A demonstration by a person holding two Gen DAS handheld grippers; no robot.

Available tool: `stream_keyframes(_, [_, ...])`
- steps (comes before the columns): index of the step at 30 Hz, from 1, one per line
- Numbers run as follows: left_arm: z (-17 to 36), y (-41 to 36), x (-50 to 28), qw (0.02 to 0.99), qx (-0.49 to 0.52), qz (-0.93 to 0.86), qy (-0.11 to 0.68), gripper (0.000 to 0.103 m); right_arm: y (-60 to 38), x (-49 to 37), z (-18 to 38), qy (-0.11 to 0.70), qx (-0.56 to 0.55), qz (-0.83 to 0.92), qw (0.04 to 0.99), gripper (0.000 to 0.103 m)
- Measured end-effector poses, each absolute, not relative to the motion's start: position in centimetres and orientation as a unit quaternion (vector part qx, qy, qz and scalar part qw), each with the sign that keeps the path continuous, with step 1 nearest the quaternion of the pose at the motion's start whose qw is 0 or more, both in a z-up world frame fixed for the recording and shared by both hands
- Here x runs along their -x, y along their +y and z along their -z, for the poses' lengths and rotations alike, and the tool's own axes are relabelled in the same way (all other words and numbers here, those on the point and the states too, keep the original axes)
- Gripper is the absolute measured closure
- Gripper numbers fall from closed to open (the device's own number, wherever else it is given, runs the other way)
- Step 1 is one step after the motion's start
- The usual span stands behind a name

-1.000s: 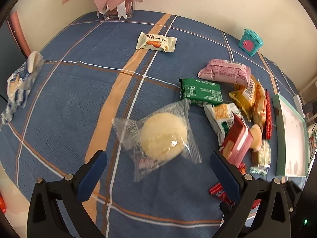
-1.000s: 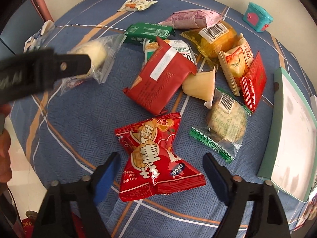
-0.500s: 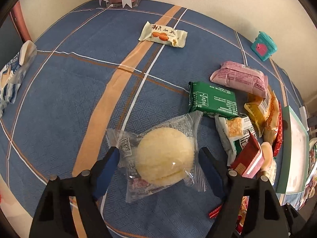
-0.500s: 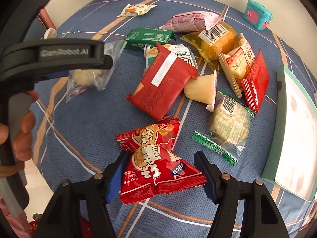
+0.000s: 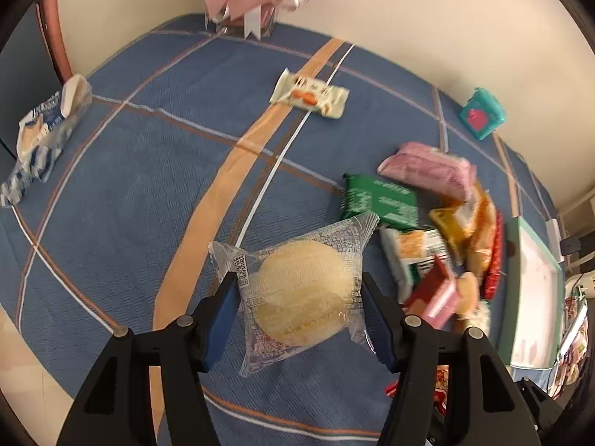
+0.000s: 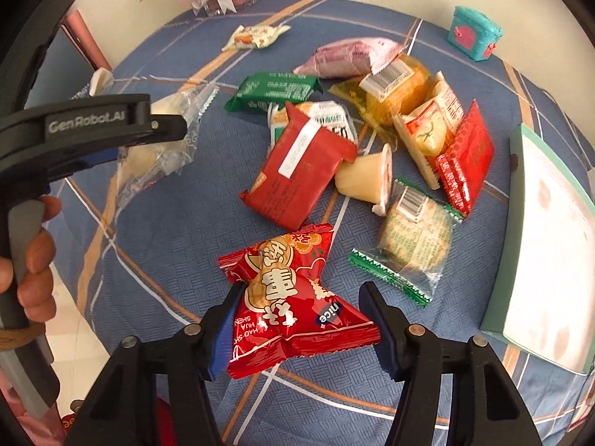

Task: Organize snacks
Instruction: 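Carry the bun and red pastry over the white tray with both tools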

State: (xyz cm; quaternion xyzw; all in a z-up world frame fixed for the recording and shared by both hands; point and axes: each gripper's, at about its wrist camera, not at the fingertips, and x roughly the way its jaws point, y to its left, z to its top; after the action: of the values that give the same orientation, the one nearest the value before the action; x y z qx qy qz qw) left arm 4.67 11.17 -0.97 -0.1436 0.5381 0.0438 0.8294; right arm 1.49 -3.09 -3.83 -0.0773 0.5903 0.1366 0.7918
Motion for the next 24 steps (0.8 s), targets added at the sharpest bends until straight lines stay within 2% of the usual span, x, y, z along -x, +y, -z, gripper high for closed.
stream_keyframes(11, [-3.9, 8.1, -4.2, 0.85, 0.133, -0.027, 0.509, 0.038, -6.3, -0.3, -1.3, 0.545, 0.032, -0.122, 0.829, 0.039])
stream_keyframes(24, [-6.6, -1.0, -6.1, 0.867, 0.088, 0.023, 0.49, 0.038, -16.0, -2.6, -3.5, 0.507, -0.046, 0.011, 0.861, 0.039])
